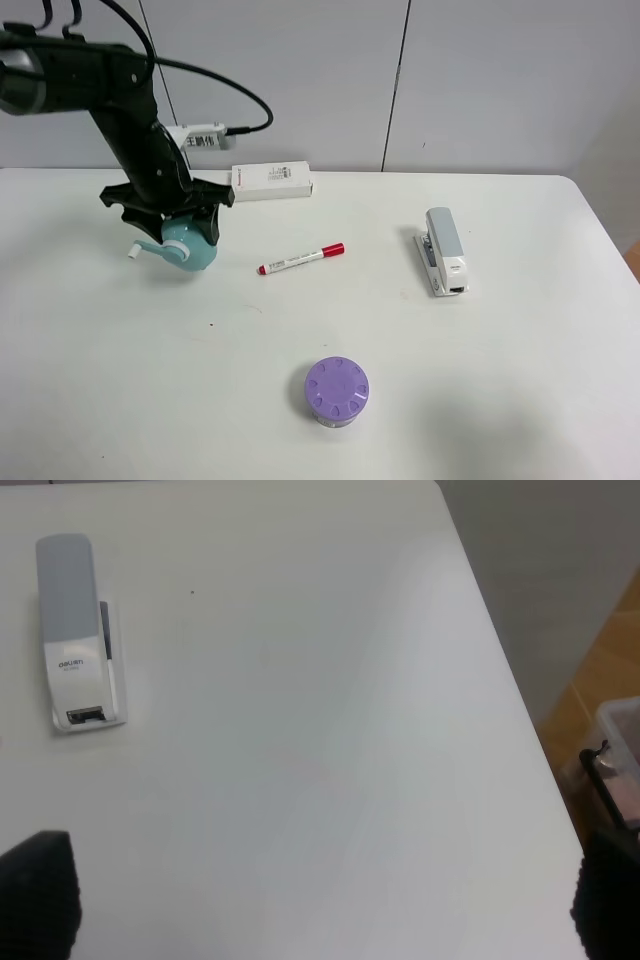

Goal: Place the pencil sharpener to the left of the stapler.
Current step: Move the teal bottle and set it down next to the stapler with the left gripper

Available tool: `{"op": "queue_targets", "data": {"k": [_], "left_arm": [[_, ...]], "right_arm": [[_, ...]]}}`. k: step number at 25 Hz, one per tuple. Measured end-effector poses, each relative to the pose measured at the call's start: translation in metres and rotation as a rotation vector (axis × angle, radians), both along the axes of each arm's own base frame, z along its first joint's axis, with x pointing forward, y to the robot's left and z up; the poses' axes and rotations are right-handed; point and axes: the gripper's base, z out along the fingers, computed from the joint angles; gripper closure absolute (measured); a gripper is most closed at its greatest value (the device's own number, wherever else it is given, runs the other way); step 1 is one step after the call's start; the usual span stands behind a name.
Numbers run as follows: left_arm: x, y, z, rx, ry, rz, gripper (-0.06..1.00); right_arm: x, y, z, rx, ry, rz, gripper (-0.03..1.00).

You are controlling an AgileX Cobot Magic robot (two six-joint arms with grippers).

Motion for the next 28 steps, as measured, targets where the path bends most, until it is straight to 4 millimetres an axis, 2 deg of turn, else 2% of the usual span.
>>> {"op": "queue_targets", "data": {"k": [2,6,9,12,17,21,28], "left_arm": [[-0.002,-0.013,0.023,-0.014,0.011,-0.008,0.27],[-0.004,-0.041,0.054,-0.066,-0.023,-0.002,0.27],[-0.011,-0.066,0.070,-0.124,-0.049,-0.010,0.27],[-0.023,-0.089,0.077,-0.174,-0.038,-0.031,0.27],[-0.042,-0.122,0.075,-0.236,0.009,-0.087,0.27],[-0.051,-0.148,0.063,-0.258,0.041,-0.149,0.27],[-0.051,-0.205,0.047,-0.270,-0.042,-0.483,0.27]], "right_arm": [[0.000,0.000,0.000,0.000,0.000,0.000,-0.02],[0.000,0.000,0.000,0.000,0.000,0.000,-0.02],[0.000,0.000,0.000,0.000,0.000,0.000,-0.02],[0.000,0.000,0.000,0.000,0.000,0.000,-0.02],[0.000,0.000,0.000,0.000,0.000,0.000,-0.02],[0.000,0.000,0.000,0.000,0.000,0.000,-0.02],[0.000,0.000,0.000,0.000,0.000,0.000,-0.02]]}}
